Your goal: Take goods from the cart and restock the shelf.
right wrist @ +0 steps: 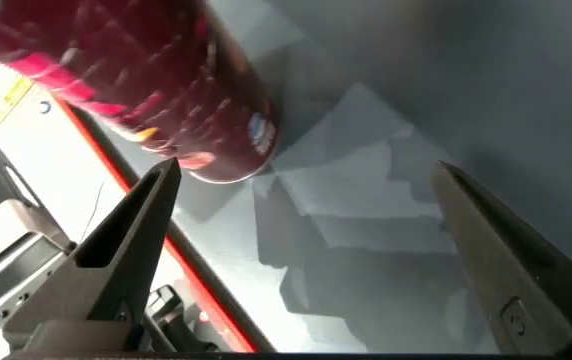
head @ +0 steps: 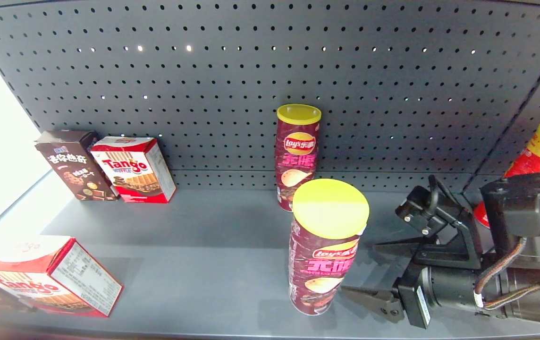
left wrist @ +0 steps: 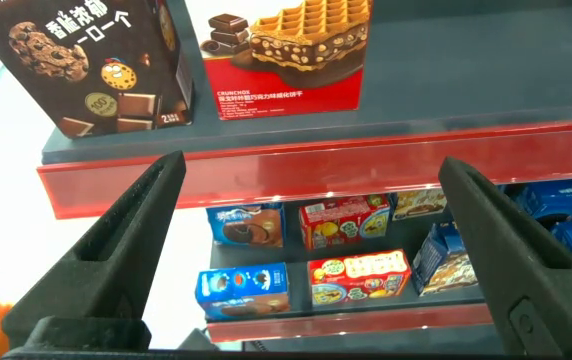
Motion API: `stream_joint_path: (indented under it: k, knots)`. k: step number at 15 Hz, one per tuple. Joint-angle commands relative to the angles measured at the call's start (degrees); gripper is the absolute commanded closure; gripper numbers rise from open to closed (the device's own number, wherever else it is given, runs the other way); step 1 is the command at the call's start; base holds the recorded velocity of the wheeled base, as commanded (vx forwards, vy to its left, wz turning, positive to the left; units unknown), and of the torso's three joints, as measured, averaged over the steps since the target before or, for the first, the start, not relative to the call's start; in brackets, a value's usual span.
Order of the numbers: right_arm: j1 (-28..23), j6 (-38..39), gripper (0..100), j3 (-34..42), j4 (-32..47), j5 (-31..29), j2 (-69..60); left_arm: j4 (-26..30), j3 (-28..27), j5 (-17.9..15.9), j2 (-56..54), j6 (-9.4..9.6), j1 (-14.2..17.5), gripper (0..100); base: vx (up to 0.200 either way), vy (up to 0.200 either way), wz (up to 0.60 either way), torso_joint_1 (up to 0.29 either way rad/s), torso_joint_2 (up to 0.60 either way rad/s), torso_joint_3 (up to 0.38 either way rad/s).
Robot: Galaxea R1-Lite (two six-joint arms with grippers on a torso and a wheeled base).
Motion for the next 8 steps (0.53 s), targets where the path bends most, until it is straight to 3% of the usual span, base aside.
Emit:
stream_joint_path:
  k: [1, 8]
  knots:
    - [1.2, 0.0, 0, 0.3, 0.0, 0.0, 0.2, 0.0, 0.0, 0.0, 0.1, 0.0, 0.0, 0, 0.0, 0.0, 0.0, 0.0, 0.0, 0.0]
    - [-2.5, 0.1, 0, 0.0, 0.0, 0.1, -1.0, 0.0, 0.0, 0.0, 0.1, -0.09, 0.0, 0, 0.0, 0.0, 0.0, 0.0, 0.0, 0.0]
